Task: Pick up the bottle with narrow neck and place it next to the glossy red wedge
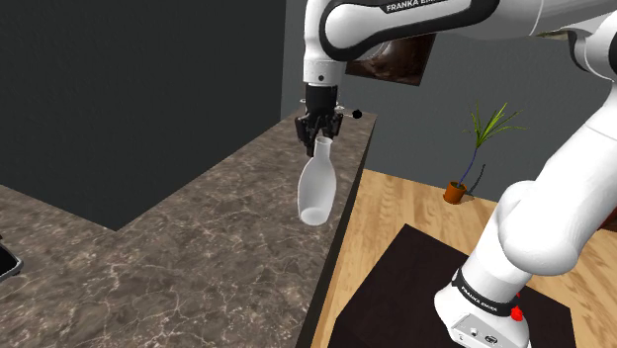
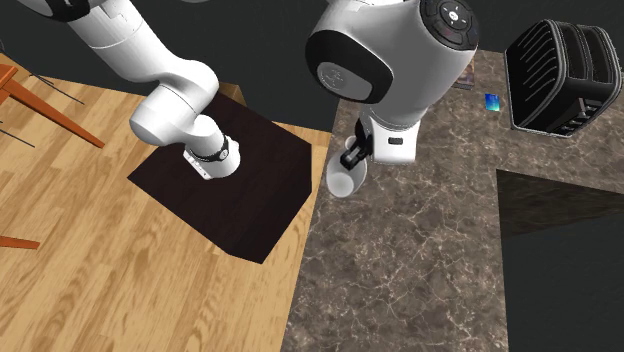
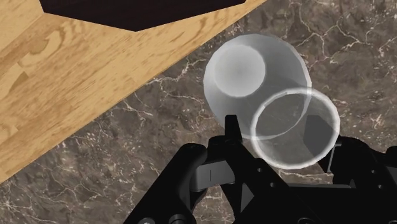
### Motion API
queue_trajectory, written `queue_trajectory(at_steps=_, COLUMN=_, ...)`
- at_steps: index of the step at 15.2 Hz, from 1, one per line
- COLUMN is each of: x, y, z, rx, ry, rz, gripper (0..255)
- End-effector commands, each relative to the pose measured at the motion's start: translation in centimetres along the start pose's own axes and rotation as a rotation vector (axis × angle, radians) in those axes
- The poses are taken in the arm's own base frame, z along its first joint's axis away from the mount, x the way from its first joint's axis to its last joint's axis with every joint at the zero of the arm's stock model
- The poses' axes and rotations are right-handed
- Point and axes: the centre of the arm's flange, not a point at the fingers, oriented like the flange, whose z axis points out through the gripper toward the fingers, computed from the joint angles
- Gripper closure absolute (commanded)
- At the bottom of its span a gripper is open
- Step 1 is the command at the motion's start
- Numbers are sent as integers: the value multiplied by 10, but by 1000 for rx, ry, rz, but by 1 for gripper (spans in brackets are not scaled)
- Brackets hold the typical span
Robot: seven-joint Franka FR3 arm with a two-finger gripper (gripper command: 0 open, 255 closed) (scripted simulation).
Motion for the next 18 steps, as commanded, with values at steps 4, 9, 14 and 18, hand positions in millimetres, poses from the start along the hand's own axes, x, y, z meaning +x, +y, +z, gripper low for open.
queue_trajectory(at_steps=4, x=-3, y=0, z=-26, rx=0, ry=0, rz=0, gripper=255)
queue_trajectory(at_steps=9, x=-6, y=0, z=-52, rx=0, ry=0, rz=0, gripper=255)
queue_trajectory(at_steps=14, x=-9, y=0, z=-78, rx=0, ry=0, rz=0, gripper=255)
queue_trajectory(at_steps=18, x=-12, y=0, z=-99, rx=0, ry=0, rz=0, gripper=255)
